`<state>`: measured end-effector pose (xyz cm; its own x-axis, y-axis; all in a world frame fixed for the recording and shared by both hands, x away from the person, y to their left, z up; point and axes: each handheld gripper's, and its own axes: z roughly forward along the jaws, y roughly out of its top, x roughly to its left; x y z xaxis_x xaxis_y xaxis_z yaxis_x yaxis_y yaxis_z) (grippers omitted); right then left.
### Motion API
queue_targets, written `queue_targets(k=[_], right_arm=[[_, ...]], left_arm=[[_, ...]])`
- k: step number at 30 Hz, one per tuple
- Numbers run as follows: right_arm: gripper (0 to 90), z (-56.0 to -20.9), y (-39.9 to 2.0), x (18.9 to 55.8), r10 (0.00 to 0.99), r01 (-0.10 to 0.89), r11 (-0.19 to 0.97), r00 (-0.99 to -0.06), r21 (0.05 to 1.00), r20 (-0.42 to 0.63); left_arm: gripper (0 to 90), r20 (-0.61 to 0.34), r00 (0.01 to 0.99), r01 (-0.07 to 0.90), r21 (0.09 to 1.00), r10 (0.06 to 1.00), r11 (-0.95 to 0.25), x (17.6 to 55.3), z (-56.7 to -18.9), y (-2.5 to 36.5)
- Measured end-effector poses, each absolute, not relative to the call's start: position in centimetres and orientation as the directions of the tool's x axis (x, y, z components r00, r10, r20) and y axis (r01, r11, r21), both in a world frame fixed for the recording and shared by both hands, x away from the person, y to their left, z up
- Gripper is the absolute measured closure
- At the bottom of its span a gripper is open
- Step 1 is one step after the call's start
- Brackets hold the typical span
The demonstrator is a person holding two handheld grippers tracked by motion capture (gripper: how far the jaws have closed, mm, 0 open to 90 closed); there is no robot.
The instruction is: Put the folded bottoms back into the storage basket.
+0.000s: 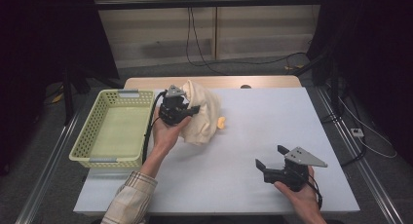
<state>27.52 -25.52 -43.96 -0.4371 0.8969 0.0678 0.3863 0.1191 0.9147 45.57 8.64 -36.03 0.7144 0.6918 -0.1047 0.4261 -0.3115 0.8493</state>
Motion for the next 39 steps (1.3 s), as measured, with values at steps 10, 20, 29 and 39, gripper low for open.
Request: queue_targets(k=[10, 20, 29, 39], right_arm=[[6.5, -43.9, -25.6, 27.5, 0.899, 0.384, 0.116, -0.433, 0.916, 0.068], [6.5, -43.9, -25.6, 27.5, 0.899, 0.383, 0.116, -0.433, 0.916, 0.068], [6.5, -43.9, -25.6, 27.5, 0.898, 0.384, 0.120, -0.435, 0.916, 0.065], [6.5, -44.0, -25.5, 27.5, 0.898, 0.384, 0.118, -0.436, 0.916, 0.067]], left_arm=[[73.9, -0.097, 0.714, 0.409, 0.862, 0.693, -0.300, 44.8, -35.0, 9.5], [73.8, -0.087, 0.719, 0.390, 0.872, 0.690, -0.297, 44.3, -34.0, 10.3], [73.9, -0.080, 0.722, 0.380, 0.876, 0.687, -0.297, 43.8, -33.5, 11.1], [73.9, -0.077, 0.719, 0.373, 0.882, 0.691, -0.290, 43.4, -32.7, 11.8]])
